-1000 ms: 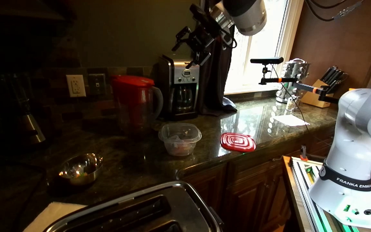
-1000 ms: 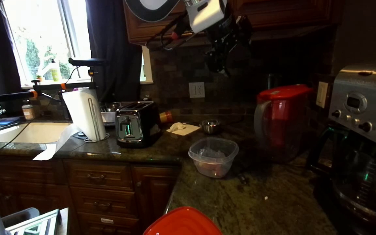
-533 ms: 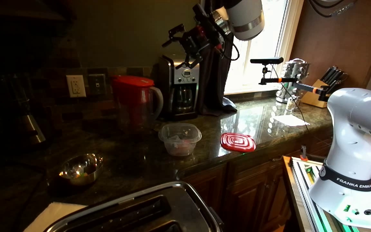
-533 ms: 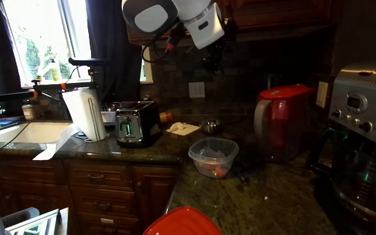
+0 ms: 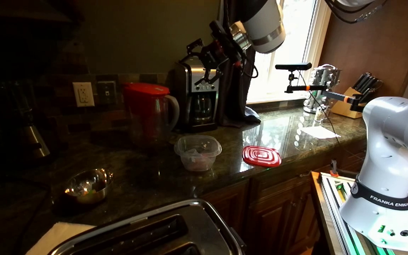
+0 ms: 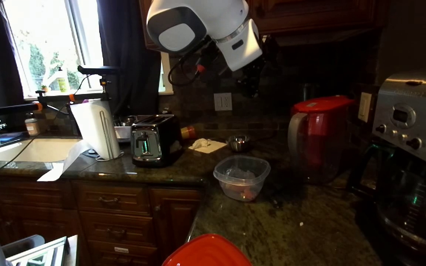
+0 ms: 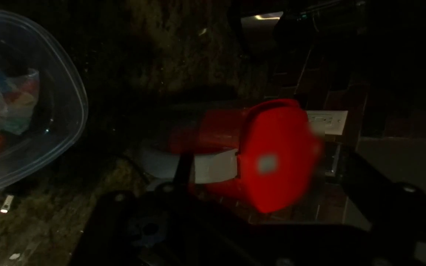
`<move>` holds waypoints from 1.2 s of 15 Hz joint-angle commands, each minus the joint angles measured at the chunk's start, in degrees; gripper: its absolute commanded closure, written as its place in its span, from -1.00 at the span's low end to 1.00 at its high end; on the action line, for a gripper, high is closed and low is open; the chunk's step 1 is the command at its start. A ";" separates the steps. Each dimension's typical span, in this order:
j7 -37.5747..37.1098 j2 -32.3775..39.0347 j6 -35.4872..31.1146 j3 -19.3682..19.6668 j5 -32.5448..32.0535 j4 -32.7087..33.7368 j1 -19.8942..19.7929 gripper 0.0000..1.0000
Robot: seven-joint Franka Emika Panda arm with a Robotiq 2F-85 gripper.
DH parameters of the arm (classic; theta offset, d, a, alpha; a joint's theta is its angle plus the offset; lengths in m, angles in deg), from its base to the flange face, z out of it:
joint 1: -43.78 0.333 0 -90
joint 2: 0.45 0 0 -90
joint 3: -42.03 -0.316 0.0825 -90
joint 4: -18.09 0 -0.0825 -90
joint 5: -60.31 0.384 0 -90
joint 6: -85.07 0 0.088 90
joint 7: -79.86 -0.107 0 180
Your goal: Remove the red lid from the jug.
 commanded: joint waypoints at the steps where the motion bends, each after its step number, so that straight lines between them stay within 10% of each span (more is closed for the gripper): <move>1: 15.44 0.78 -3.23 6.85 11.69 2.33 7.33 -1.00; 8: 45.09 6.09 3.96 15.39 31.55 6.65 10.91 -1.00; 15: 43.00 7.69 7.15 16.12 33.31 6.97 9.90 -1.00; 18: 50.82 10.42 6.54 16.32 47.34 9.82 10.59 -1.00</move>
